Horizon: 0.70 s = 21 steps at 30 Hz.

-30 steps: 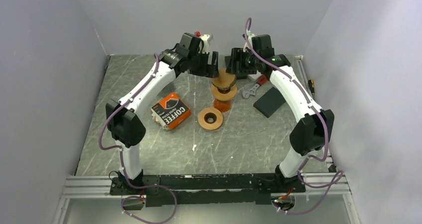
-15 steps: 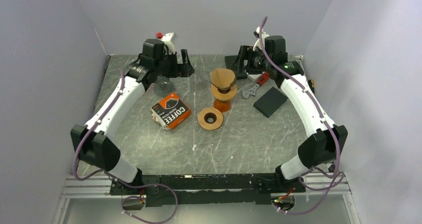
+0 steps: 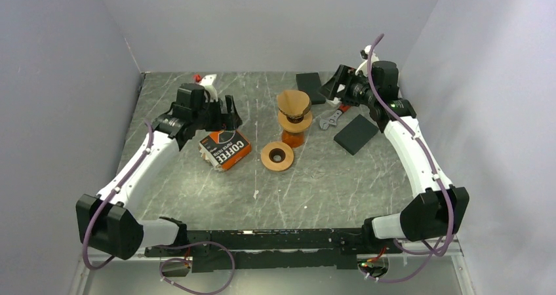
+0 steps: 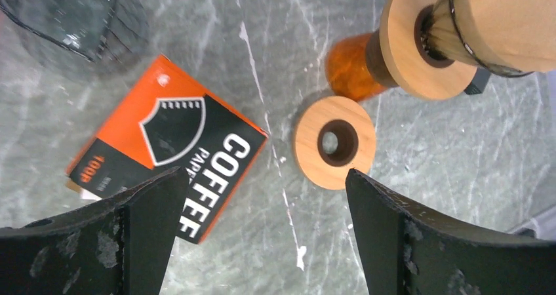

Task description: Place the coffee filter in the dripper

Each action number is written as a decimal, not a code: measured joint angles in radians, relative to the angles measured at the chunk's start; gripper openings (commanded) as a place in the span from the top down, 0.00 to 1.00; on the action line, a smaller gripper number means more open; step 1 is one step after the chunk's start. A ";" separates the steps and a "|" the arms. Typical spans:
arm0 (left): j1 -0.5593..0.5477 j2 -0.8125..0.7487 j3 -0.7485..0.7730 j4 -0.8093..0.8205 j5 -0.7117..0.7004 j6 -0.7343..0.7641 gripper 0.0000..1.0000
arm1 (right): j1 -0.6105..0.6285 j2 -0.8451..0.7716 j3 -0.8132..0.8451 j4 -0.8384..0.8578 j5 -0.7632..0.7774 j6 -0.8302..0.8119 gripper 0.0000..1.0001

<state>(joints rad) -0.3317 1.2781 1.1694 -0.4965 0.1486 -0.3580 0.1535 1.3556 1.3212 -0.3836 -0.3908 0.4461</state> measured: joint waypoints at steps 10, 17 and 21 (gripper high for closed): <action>-0.043 0.164 -0.066 0.055 0.125 -0.158 0.12 | -0.024 0.000 -0.031 0.035 -0.048 0.037 0.17; -0.207 0.323 -0.066 0.067 0.084 -0.204 0.11 | -0.028 0.000 -0.031 0.042 -0.065 0.044 0.17; -0.263 0.363 -0.066 0.083 0.009 -0.251 0.11 | -0.029 0.000 -0.032 0.044 -0.066 0.046 0.17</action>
<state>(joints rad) -0.5949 1.6409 1.1034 -0.4137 0.1574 -0.6090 0.1246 1.3560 1.2896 -0.3397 -0.4564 0.4923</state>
